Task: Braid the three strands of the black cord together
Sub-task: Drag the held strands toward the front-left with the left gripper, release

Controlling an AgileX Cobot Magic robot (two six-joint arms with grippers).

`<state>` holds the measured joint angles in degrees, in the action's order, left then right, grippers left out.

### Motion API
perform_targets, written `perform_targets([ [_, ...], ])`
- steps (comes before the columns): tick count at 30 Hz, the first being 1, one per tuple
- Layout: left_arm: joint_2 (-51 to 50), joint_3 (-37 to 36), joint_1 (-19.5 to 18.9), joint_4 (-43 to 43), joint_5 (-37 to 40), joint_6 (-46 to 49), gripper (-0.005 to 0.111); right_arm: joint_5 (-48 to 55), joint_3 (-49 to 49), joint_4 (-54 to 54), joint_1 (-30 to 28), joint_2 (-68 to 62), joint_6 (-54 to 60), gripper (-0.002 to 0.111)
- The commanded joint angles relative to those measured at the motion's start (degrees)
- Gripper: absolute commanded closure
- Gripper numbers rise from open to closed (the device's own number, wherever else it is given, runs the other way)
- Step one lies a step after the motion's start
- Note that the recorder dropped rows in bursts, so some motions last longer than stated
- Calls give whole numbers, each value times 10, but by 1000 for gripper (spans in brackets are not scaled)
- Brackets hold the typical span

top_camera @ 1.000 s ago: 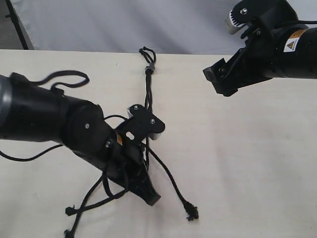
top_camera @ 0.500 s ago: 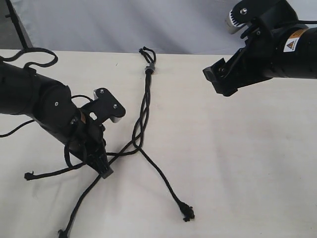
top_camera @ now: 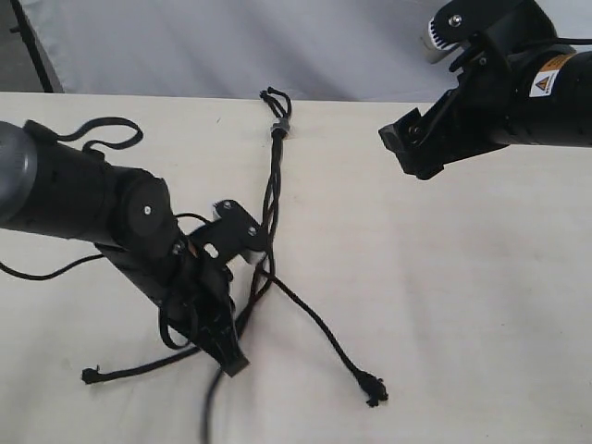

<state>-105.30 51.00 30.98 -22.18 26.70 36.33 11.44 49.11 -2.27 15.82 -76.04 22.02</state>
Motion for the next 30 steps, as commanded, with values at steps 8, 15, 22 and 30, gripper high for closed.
perform_targets([
  [8, 24, 4, 12, -31, 16, 51, 107, -4, -1, 0, -4, 4, -4, 18],
  [15, 22, 4, -18, -31, 22, 47, 107, -6, -1, 0, -4, 4, -2, 18],
  [22, 22, 4, -18, -31, 22, 38, 93, -6, -1, 0, -4, 4, -2, 18],
  [30, 25, 5, -18, -2, 20, 34, 52, -5, -1, -9, -4, 4, -4, 18],
])
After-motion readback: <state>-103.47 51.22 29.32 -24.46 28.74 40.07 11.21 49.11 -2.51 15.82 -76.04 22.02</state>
